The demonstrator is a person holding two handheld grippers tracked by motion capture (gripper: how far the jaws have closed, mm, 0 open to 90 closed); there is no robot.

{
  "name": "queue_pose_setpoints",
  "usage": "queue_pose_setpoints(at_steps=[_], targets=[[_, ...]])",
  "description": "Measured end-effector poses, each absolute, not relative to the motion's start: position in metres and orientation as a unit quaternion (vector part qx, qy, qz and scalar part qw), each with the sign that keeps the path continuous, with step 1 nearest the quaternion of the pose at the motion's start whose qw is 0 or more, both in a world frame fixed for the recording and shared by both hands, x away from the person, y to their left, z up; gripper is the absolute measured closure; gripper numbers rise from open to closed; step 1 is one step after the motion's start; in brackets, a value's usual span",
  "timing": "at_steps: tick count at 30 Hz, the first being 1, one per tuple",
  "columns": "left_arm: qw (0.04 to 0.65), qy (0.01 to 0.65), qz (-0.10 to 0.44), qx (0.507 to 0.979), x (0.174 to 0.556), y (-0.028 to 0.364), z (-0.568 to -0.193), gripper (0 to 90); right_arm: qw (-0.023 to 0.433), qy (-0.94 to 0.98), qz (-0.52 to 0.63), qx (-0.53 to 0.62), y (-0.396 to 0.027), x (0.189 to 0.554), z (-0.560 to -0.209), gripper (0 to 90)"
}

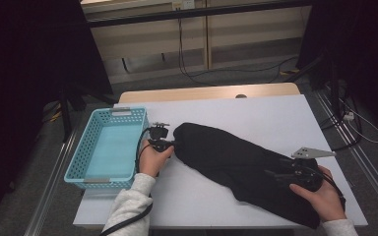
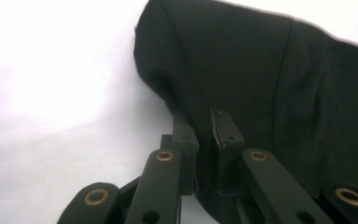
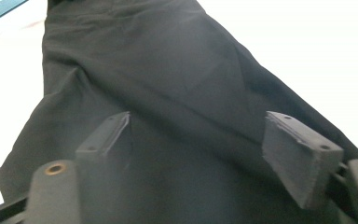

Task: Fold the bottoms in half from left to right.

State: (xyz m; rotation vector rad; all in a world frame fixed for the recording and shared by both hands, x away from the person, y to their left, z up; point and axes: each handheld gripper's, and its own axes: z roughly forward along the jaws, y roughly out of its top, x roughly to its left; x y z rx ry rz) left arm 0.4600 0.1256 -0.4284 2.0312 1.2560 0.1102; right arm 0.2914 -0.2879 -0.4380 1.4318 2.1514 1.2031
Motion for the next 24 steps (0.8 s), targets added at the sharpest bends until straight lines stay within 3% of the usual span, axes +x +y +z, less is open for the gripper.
queue_pose_setpoints(at_steps=[5, 24], targets=[[0.367, 0.493, 0.062, 0.786, 0.469, 0.131, -0.407, 82.3, 0.150, 0.752, 0.409, 0.494, -0.288, 0.291, -0.438, 18.8], [0.347, 0.520, 0.086, 0.776, 0.476, 0.159, -0.398, 82.1, 0.166, 0.755, 0.401, 0.492, -0.291, 0.289, -0.439, 17.2]])
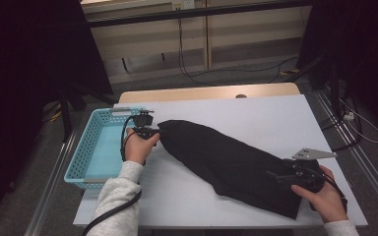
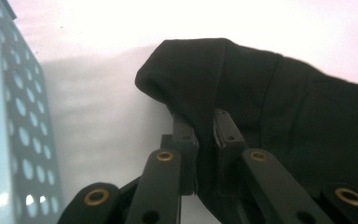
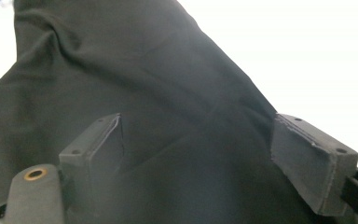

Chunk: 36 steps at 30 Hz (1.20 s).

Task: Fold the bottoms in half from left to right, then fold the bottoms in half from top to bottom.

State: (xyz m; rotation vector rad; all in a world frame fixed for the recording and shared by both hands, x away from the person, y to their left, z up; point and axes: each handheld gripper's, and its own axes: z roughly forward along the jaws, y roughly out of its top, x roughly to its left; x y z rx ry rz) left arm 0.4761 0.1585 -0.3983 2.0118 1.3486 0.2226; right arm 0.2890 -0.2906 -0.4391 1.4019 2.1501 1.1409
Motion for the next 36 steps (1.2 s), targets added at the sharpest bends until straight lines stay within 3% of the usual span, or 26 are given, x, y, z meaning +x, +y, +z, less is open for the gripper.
queue_pose_setpoints(at_steps=[15, 36], targets=[[0.335, 0.523, 0.076, 0.780, 0.476, 0.162, -0.390, 82.2, 0.188, 0.746, 0.404, 0.495, -0.294, 0.289, -0.435, 16.5], [0.314, 0.539, 0.094, 0.776, 0.477, 0.172, -0.381, 82.2, 0.169, 0.754, 0.414, 0.481, -0.286, 0.295, -0.437, 15.7]])
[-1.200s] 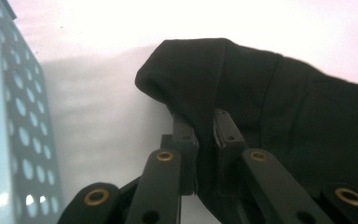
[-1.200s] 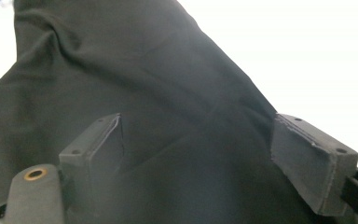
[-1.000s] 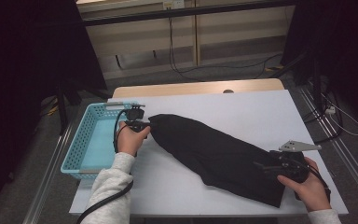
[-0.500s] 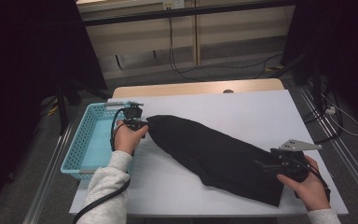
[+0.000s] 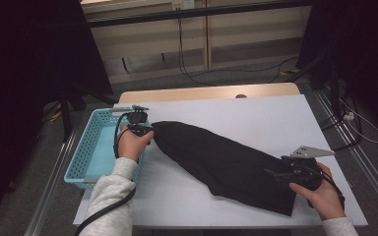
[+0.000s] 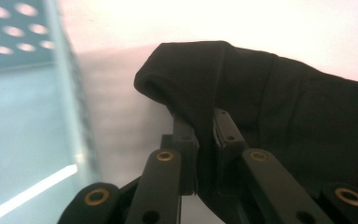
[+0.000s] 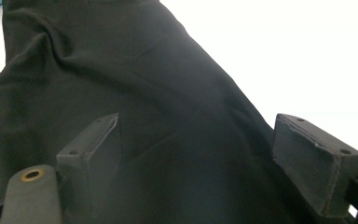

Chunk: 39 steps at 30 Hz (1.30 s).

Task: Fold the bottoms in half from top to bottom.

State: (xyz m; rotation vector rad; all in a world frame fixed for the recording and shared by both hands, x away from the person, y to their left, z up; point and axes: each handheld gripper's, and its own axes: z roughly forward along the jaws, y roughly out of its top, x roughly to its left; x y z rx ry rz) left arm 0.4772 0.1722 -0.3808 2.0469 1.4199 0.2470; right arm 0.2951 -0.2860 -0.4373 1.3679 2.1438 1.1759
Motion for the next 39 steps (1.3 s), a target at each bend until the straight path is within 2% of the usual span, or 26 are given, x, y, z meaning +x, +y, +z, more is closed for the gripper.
queue_pose_setpoints(at_steps=[14, 22, 28, 39], targets=[[0.312, 0.547, 0.103, 0.770, 0.481, 0.186, -0.369, 82.2, 0.156, 0.759, 0.414, 0.477, -0.281, 0.297, -0.441, 15.6], [0.322, 0.507, 0.101, 0.793, 0.468, 0.160, -0.366, 82.2, 0.154, 0.764, 0.412, 0.472, -0.278, 0.297, -0.442, 15.6], [0.338, 0.466, 0.081, 0.814, 0.451, 0.136, -0.373, 82.0, 0.150, 0.764, 0.412, 0.473, -0.278, 0.297, -0.443, 15.5], [0.356, 0.409, 0.025, 0.840, 0.418, 0.093, -0.420, 82.1, 0.145, 0.771, 0.408, 0.466, -0.275, 0.296, -0.444, 15.5]])
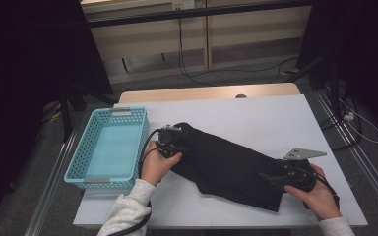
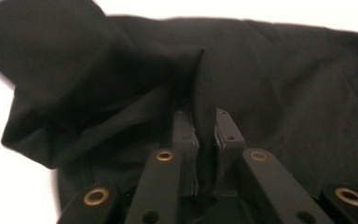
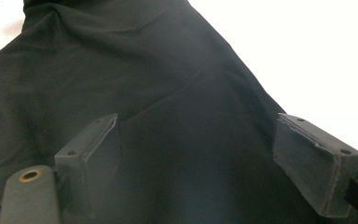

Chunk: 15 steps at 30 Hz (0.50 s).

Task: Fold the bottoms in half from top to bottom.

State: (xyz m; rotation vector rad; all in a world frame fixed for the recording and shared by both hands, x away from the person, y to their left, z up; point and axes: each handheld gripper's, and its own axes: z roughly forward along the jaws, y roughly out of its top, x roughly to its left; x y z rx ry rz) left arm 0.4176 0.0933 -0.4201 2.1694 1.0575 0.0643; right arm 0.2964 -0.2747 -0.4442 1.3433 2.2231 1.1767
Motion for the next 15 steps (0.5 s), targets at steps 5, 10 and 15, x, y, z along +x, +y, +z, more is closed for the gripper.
queue_pose_setpoints(at_steps=[5, 10, 15], targets=[[0.359, 0.408, 0.014, 0.839, 0.4158, 0.0929, -0.4298, 82.0, 0.144, 0.774, 0.405, 0.465, -0.2746, 0.2961, -0.4449, 15.5], [0.368, 0.408, 0.018, 0.836, 0.4165, 0.0942, -0.4292, 81.9, 0.144, 0.774, 0.405, 0.465, -0.2741, 0.2960, -0.4450, 15.5], [0.384, 0.404, 0.020, 0.830, 0.4156, 0.0938, -0.4226, 81.9, 0.146, 0.774, 0.404, 0.466, -0.2745, 0.2956, -0.4440, 15.5]])
